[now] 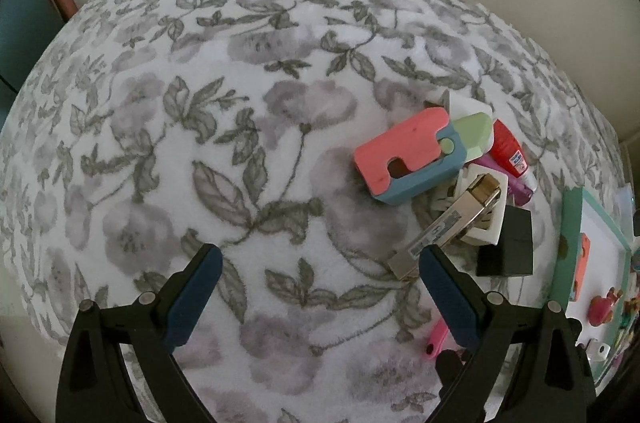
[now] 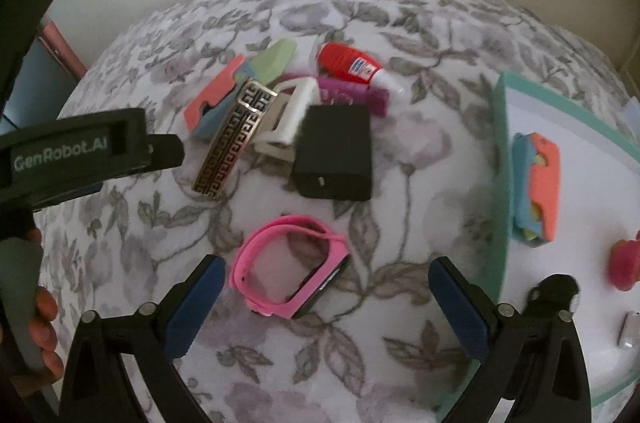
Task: Organize rigid objects
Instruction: 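Lift both open tools away from the tray toward the pile, then grasp the silver patterned USB stick with the left tool while the right tool grasps the pink watch band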
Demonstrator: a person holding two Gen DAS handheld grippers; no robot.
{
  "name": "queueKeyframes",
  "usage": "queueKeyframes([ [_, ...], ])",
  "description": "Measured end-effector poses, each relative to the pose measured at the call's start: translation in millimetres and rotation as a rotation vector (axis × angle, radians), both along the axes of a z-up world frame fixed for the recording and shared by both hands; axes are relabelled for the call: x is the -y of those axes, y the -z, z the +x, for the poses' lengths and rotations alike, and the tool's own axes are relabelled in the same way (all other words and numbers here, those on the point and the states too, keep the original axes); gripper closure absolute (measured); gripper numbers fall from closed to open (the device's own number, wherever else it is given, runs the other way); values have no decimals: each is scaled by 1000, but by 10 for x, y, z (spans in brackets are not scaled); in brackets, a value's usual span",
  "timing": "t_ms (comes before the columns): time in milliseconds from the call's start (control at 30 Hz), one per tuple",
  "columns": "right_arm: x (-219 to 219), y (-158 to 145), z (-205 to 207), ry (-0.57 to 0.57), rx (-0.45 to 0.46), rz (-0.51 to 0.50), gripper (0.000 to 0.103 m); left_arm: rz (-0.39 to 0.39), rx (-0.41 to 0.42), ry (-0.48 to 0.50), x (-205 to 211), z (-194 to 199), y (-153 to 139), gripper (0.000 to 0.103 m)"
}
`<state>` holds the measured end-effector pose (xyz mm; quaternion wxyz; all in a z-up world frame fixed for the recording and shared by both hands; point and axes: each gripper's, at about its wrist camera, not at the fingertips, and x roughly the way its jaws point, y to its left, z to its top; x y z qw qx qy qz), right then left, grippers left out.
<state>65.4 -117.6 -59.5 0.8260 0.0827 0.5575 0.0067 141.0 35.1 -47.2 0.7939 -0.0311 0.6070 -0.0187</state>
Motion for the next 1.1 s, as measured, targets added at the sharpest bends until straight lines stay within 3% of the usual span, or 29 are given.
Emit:
queueKeyframes([
  [500, -103, 135, 77, -26, -65, -34, 1, -13, -9, 28, 70, 53, 37, 4],
  [767, -164, 99, 111, -61, -52, -32, 15, -35, -6, 78, 177, 79, 55, 4],
  [933, -215, 50, 107, -93, -45, 1, 32, -47, 11, 122, 291, 92, 64, 4],
  [1100, -164, 24, 87, -96, -49, 21, 34, -52, 24, 166, 423, 101, 98, 6],
])
